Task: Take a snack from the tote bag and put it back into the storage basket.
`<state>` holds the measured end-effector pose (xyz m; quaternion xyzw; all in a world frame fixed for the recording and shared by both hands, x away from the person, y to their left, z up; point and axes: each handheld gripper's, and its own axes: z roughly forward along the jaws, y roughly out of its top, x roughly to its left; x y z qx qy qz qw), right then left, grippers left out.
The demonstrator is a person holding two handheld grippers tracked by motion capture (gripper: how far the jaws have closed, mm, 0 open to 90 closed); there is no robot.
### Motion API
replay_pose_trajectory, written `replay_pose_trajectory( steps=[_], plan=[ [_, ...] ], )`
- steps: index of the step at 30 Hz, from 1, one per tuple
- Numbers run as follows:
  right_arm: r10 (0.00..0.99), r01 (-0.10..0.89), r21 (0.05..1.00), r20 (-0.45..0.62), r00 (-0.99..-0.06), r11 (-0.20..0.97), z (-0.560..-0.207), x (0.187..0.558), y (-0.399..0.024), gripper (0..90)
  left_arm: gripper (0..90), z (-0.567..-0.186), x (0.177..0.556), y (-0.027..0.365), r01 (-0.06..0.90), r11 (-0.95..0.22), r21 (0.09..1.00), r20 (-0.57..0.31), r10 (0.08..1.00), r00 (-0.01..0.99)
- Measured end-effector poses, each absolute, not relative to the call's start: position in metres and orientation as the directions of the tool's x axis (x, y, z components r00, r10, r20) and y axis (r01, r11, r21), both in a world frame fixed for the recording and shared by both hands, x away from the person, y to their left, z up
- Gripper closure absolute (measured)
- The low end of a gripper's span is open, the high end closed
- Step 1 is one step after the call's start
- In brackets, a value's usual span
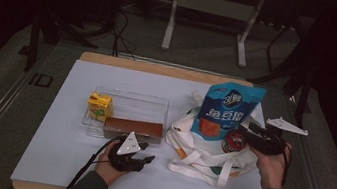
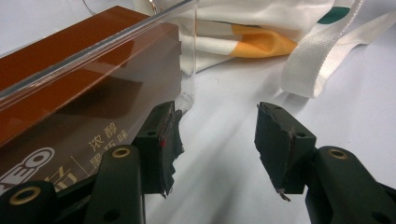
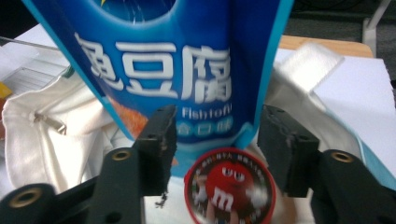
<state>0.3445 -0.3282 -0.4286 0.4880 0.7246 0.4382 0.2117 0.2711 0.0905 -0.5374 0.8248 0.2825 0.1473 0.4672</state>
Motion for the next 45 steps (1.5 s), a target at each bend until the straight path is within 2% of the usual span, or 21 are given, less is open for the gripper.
replay_pose_trajectory(
  steps=[9,16,22,28,39,45],
  plan=[
    [0.890,0.540,0.828,0.125,-0.439,0.151,-0.420,0.367,-0.327,35.8,48.3,-0.538,0.271,0.090,0.327,-0.405,0.854,-0.021,0.600,0.800],
    [0.872,0.536,0.830,0.140,-0.468,0.154,-0.417,0.379,-0.326,35.6,48.1,-0.538,0.272,0.090,0.330,-0.406,0.852,-0.024,0.600,0.800],
    [0.844,0.541,0.826,0.171,-0.509,0.159,-0.420,0.390,-0.325,39.1,48.0,-0.538,0.272,0.090,0.331,-0.407,0.851,-0.024,0.601,0.799],
    [0.822,0.531,0.833,0.190,-0.537,0.154,-0.421,0.395,-0.323,38.0,47.6,-0.538,0.272,0.090,0.337,-0.406,0.850,-0.030,0.600,0.799],
    [0.771,0.488,0.860,0.211,-0.601,0.145,-0.421,0.394,-0.315,53.4,47.2,-0.538,0.273,0.090,0.337,-0.408,0.849,-0.030,0.599,0.800],
    [0.753,0.465,0.871,0.197,-0.628,0.160,-0.417,0.392,-0.307,69.5,47.2,-0.538,0.273,0.090,0.337,-0.410,0.847,-0.030,0.596,0.802]
  ],
)
